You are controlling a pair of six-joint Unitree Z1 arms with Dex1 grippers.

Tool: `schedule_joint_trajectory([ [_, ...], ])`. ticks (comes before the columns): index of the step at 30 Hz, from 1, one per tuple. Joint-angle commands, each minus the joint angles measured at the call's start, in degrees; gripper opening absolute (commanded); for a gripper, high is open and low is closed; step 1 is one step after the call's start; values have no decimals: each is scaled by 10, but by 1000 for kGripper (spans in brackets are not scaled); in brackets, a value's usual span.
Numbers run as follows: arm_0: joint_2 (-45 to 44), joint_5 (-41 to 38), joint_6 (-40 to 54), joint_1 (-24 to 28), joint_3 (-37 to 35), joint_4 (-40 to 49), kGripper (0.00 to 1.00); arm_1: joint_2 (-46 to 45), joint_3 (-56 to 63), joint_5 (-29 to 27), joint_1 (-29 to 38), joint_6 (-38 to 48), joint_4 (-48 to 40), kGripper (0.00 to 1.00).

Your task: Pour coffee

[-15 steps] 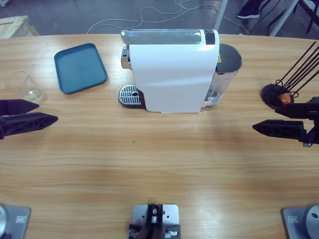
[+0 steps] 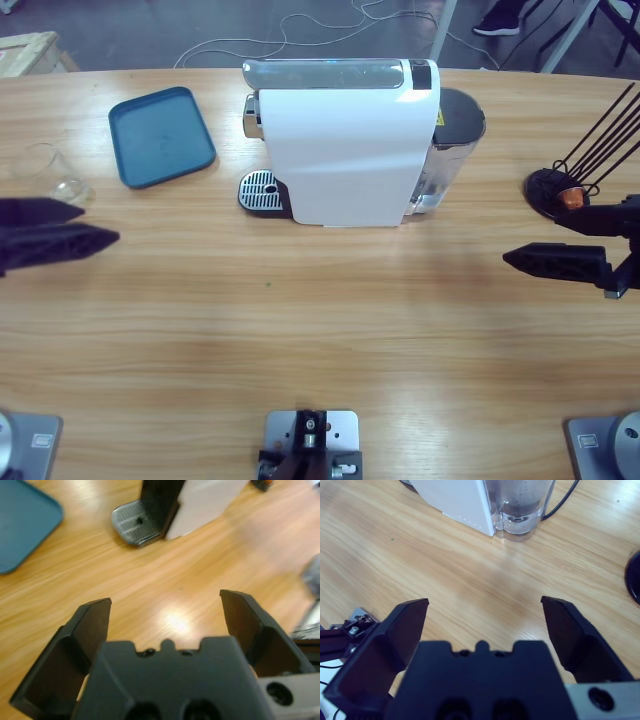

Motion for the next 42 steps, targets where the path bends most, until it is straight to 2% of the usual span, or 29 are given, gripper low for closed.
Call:
schedule_joint_trajectory([
  [1,111,-172,-225,74,-138,-105,717,9,13,-9,-2,6,-4,973],
  [4,155,-180,-324,109,-135,-161,692,4,15,-9,-2,6,-4,973],
  [10,241,-227,-489,112,-93,-295,692,3,16,-9,-2,6,-4,964],
  [14,298,-297,-504,111,-97,-376,692,2,16,-10,-2,5,-4,964],
  [33,371,-297,-517,109,-76,-441,692,-2,18,-9,-2,0,-5,959],
  [42,393,-297,-524,91,-75,-470,692,0,18,-9,-2,0,-5,954],
])
